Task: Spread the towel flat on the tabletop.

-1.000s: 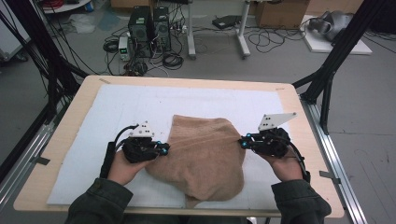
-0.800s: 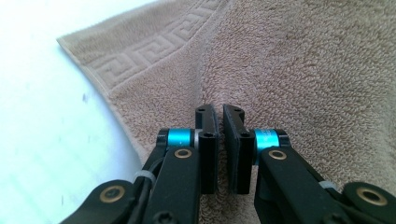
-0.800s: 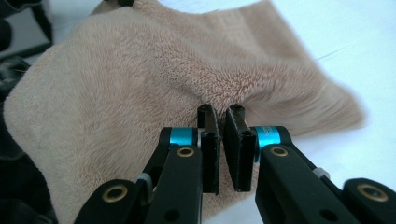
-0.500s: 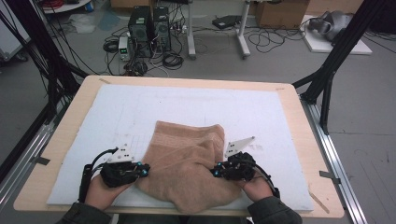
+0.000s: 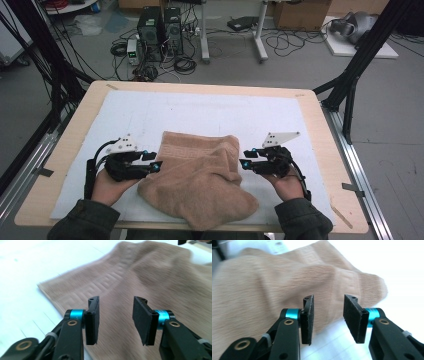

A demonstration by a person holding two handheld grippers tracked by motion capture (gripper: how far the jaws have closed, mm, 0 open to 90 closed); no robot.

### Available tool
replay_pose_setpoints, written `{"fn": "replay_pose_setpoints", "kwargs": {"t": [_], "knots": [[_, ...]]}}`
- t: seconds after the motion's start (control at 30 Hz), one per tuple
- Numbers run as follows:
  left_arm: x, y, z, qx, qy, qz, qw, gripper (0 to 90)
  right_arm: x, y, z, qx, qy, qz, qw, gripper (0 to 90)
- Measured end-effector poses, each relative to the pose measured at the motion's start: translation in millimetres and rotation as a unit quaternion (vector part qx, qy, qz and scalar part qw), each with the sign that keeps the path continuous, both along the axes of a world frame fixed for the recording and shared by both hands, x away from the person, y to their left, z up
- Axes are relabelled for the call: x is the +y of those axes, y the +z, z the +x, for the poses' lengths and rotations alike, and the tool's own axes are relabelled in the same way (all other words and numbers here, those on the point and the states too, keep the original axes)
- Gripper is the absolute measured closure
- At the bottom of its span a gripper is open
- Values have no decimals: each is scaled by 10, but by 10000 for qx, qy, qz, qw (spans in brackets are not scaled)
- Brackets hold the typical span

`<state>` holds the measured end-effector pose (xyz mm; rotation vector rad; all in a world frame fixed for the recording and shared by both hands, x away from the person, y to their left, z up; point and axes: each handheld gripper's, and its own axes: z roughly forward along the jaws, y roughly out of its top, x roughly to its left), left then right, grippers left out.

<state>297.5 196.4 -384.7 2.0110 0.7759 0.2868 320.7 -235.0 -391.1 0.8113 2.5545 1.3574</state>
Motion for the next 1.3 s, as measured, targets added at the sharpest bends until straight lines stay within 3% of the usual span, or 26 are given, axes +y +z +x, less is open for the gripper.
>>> {"fn": "replay_pose_setpoints", "kwargs": {"t": [0.03,0.13,0.17,0.2,0.23,0.27,0.33,0.37,0.4,0.43,0.57,0.7,0.8,0.87,0.9,0.97,1.1,1.2,1.3], "knots": [[-30,-24,55,-18,22,116,9999,556,31,-41,34,62,-28,-21,10000,568],[-125,-157,215,170,26,447,9989,521,174,-192,130,255,11,-174,9995,524],[-125,-157,215,170,26,447,9989,521,174,-192,130,255,11,-174,9995,524],[-181,-258,292,310,70,725,9969,520,279,-284,178,367,46,-399,9985,528],[-181,-258,292,310,70,725,9969,515,317,-328,191,388,35,-409,9984,550],[-213,-346,359,494,103,936,9943,514,348,-373,205,408,38,-391,9984,588],[-233,-427,411,684,133,1121,9912,543,399,-464,223,498,78,-436,9978,681],[-233,-427,411,684,133,1121,9912,586,412,-506,223,431,78,-453,9980,740],[-259,-474,406,610,163,1253,9901,621,399,-514,219,392,102,-358,9985,834],[-268,-476,399,566,174,1291,9899,677,391,-517,221,397,131,-342,9985,848],[-278,-473,387,545,84,1288,9901,837,337,-458,188,331,160,-416,9985,868],[-287,-450,366,483,77,1312,9901,857,233,-358,157,232,136,-395,9989,871],[-281,-351,341,393,150,950,9946,860,16,-120,96,69,1,-332,9994,872],[-293,-283,334,338,139,775,9963,861,-98,24,75,-49,-75,-352,9993,872],[-293,-283,334,338,139,775,9963,862,-98,24,75,-49,-75,-352,9993,872],[-357,-199,308,197,130,556,9982,862,-195,248,34,-258,-144,-501,9983,873],[-418,-169,283,18,181,612,9980,862,-200,451,23,-487,-249,-746,9957,872],[-362,-239,303,171,246,883,9956,862,-120,355,90,-408,-239,-825,9955,870],[-235,-300,261,296,319,970,9943,862,5,86,157,-52,-84,-787,9968,859]]}}
